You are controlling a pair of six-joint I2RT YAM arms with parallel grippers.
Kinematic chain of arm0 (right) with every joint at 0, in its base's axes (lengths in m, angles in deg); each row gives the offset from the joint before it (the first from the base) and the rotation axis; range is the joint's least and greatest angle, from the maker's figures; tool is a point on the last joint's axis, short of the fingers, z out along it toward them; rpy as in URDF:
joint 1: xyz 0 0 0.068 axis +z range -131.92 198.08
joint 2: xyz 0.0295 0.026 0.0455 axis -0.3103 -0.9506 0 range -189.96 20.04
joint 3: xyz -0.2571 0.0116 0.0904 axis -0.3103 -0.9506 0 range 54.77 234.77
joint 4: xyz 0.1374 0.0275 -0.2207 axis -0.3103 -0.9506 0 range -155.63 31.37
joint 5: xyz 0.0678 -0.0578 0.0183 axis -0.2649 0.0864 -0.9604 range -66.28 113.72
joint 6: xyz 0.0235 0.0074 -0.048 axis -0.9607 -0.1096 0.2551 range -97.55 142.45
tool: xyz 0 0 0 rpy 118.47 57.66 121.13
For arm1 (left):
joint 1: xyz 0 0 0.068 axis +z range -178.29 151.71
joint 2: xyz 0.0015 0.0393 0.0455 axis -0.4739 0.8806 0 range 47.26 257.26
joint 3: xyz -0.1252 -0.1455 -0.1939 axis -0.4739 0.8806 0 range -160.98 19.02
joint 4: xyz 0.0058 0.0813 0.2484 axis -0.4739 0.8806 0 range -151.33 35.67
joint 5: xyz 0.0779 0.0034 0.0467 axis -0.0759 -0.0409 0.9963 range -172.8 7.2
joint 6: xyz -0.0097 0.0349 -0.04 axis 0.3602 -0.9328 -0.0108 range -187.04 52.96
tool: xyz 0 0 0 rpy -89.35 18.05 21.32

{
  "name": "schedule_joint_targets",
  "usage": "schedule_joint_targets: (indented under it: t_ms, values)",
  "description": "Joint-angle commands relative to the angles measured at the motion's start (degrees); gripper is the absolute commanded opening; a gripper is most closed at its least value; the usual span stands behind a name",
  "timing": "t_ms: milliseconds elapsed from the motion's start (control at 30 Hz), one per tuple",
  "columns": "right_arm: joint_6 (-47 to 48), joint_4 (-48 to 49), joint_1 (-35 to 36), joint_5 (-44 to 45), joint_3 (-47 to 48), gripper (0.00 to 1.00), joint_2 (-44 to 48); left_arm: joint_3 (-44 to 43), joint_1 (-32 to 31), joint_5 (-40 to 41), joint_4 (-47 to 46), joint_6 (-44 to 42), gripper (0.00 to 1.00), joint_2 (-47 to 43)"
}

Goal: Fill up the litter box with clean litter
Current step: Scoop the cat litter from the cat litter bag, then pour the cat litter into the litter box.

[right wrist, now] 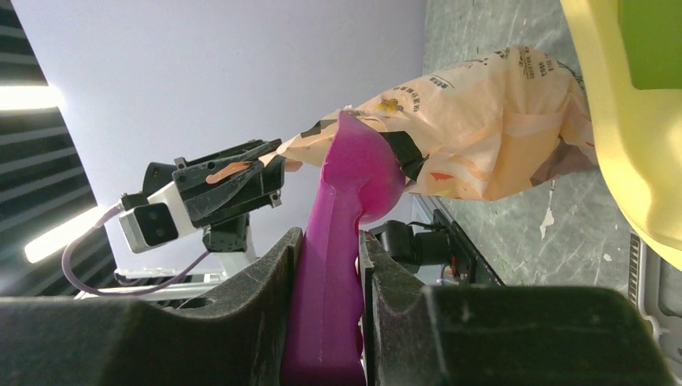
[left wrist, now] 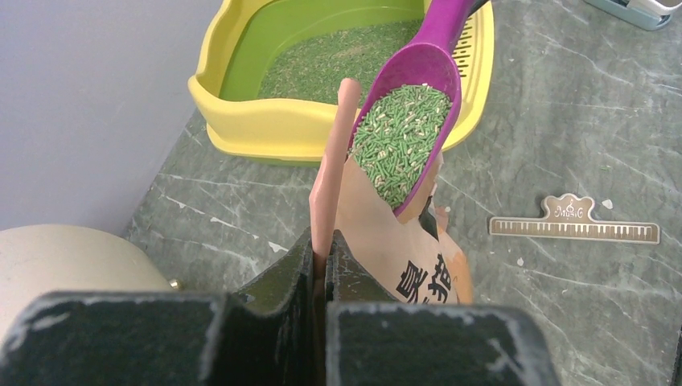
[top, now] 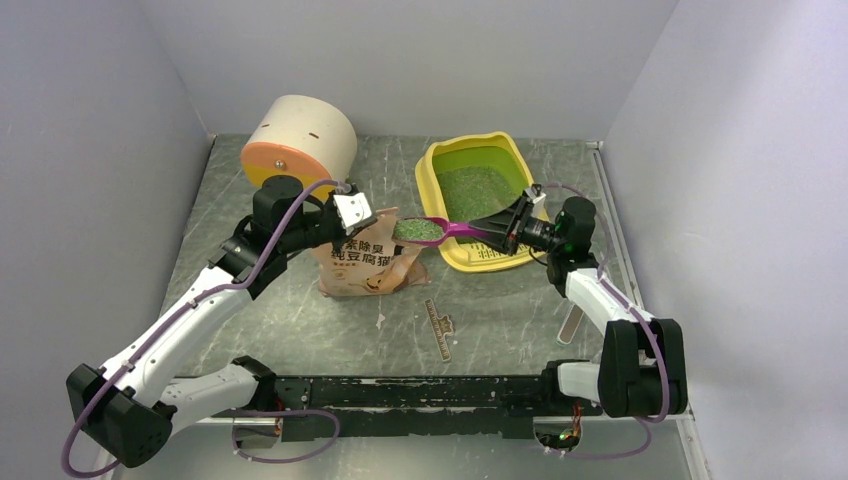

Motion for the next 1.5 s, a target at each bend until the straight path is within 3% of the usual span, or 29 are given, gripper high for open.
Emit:
schedule_joint_targets:
  t_ms: [0,867,1167,1467]
  values:
    - [2.1,-1.9,-1.7,-2.0,0.2,0.0,1.8,0.6,0.3,1.2,-3.2,0.7,0.05,-0.8]
    - [-2.7,1.7,-13.4,-7.8,0.6,0.0,5.3,0.9,0.4,1.7,-5.6,3.1,0.05,1.1]
    - [2.6,-3.0,-21.0,-8.2,4.8,0.0,1.0,0.8,0.3,0.8,-5.2,2.9,0.05,1.2]
    - [10.7,-10.4,-23.3,-0.6,9.2,0.0,-4.6,1.2,0.3,-1.5,-5.1,4.2,0.05,1.0]
